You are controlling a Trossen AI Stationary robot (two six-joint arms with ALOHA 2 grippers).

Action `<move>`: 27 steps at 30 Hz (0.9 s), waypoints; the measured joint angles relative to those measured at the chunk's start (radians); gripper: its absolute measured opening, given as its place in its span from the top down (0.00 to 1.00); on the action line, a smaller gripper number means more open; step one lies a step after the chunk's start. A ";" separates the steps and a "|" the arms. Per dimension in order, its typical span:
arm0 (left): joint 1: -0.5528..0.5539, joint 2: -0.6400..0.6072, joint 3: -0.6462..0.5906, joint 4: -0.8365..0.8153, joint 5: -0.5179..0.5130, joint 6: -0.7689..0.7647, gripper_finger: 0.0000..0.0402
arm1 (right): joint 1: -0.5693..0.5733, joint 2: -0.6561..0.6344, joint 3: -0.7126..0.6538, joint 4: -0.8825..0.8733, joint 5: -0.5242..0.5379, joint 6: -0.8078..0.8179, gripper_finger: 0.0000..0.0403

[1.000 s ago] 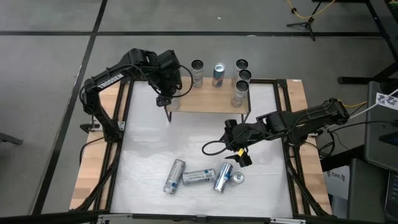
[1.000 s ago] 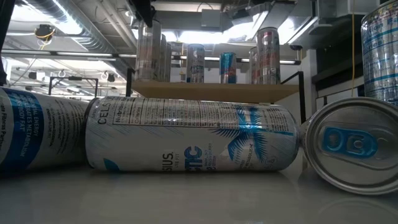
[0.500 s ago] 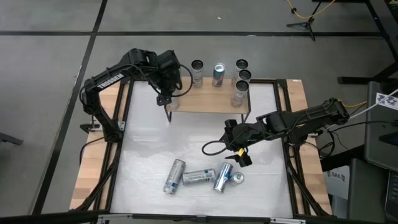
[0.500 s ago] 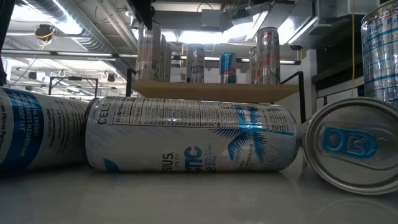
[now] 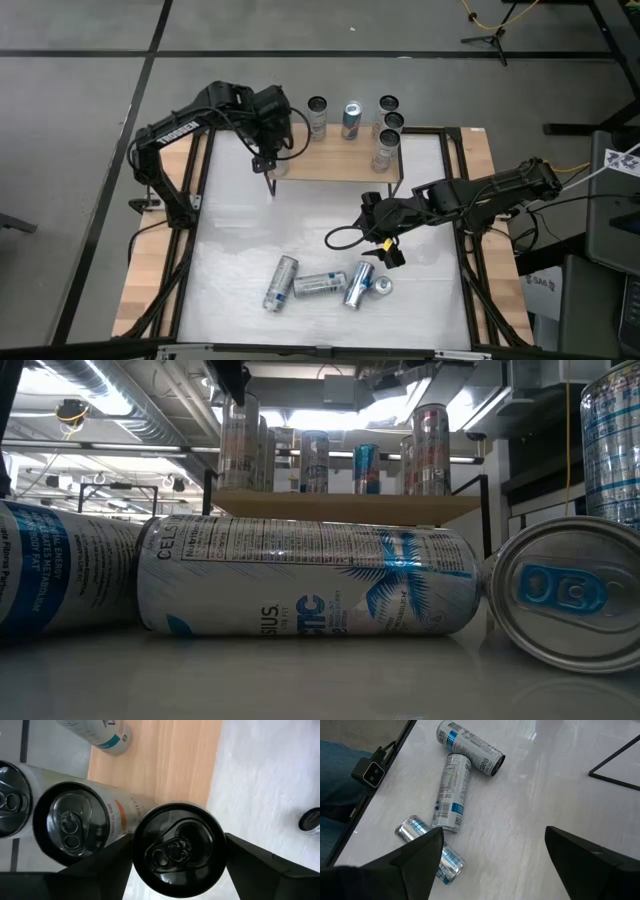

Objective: Sort soda cans
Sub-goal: Put the white yellow soda can on the shelf and align with other white yellow soda cans

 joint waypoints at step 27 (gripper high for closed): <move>-0.011 0.000 0.000 0.001 -0.053 -0.034 0.30 | 0.000 0.000 0.000 0.000 0.000 0.000 0.15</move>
